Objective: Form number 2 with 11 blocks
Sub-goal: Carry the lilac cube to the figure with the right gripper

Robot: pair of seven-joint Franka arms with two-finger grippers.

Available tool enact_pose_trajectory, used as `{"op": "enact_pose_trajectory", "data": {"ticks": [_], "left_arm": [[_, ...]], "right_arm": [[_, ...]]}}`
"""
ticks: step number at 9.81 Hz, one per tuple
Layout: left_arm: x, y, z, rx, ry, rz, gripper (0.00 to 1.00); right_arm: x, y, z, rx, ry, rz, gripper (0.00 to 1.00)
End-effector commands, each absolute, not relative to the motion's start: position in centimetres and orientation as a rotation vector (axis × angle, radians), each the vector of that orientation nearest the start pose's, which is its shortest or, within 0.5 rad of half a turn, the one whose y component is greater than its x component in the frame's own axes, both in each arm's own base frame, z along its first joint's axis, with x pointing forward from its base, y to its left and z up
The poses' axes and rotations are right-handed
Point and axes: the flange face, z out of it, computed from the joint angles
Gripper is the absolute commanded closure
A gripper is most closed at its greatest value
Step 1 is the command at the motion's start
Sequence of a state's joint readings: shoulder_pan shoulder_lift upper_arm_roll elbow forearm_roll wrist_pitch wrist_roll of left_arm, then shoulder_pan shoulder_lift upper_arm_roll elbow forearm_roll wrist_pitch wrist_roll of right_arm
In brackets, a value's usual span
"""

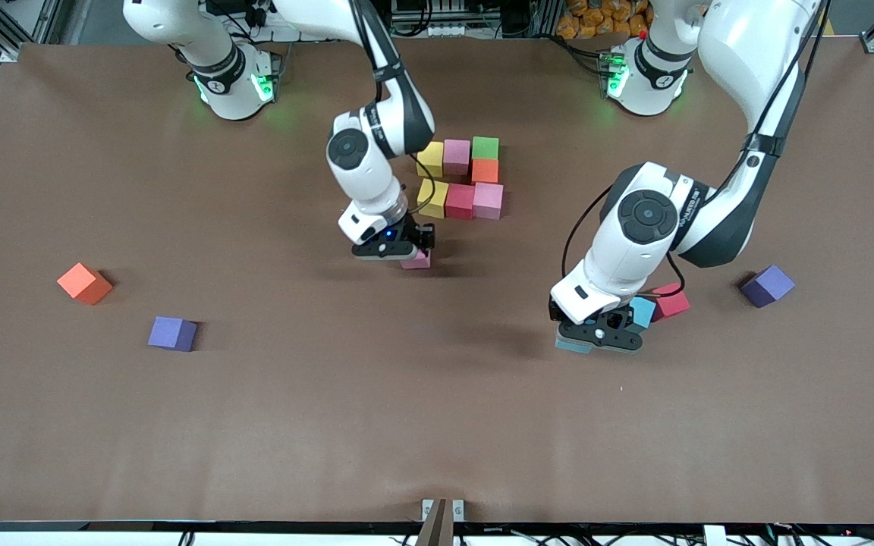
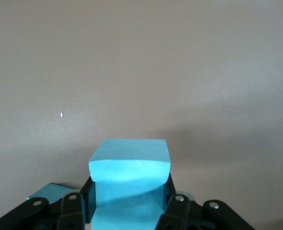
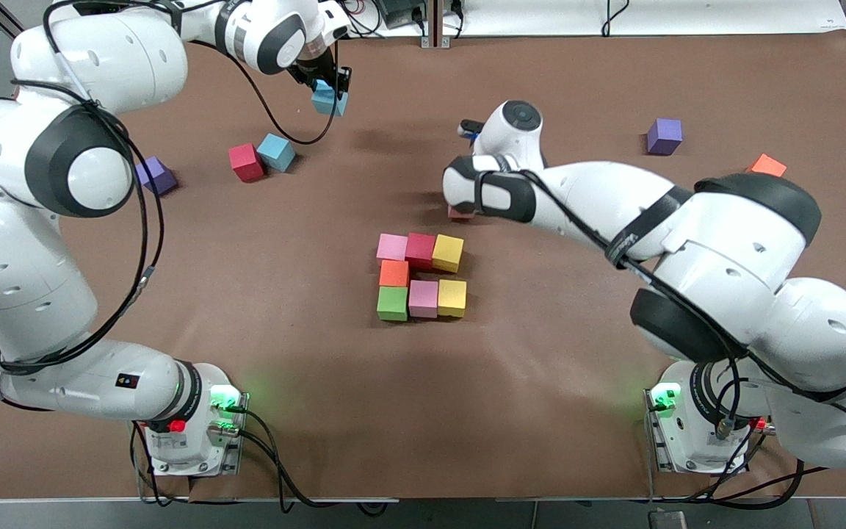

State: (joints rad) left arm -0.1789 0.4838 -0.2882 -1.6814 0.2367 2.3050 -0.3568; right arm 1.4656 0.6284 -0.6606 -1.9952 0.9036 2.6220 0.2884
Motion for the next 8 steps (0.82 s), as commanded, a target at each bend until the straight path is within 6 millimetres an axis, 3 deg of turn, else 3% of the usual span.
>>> {"op": "enact_pose_trajectory", "data": {"ticks": [1,3,6,8], "left_arm": [[61.9,-28.2,36.6,-3.147,0.290,-0.279,1.00],[62.7,-27.8,38.0,-3.141,0.271,-0.270,1.00],[62.9,-27.9,39.7,-3.142,0.253,-0.226,1.00],[62.9,-27.5,39.6,-3.144,0.237,-0.202,1.00]], "right_arm": [[40.0,45.3,21.6,-2.882,0.208,-0.165,0.88],[38.2,45.4,20.7,-2.897,0.178,-0.213,0.89],[37.8,44.9,20.1,-2.914,0.174,-0.210,0.89],[37.4,44.8,19.7,-2.923,0.169,-0.203,0.90]]}}
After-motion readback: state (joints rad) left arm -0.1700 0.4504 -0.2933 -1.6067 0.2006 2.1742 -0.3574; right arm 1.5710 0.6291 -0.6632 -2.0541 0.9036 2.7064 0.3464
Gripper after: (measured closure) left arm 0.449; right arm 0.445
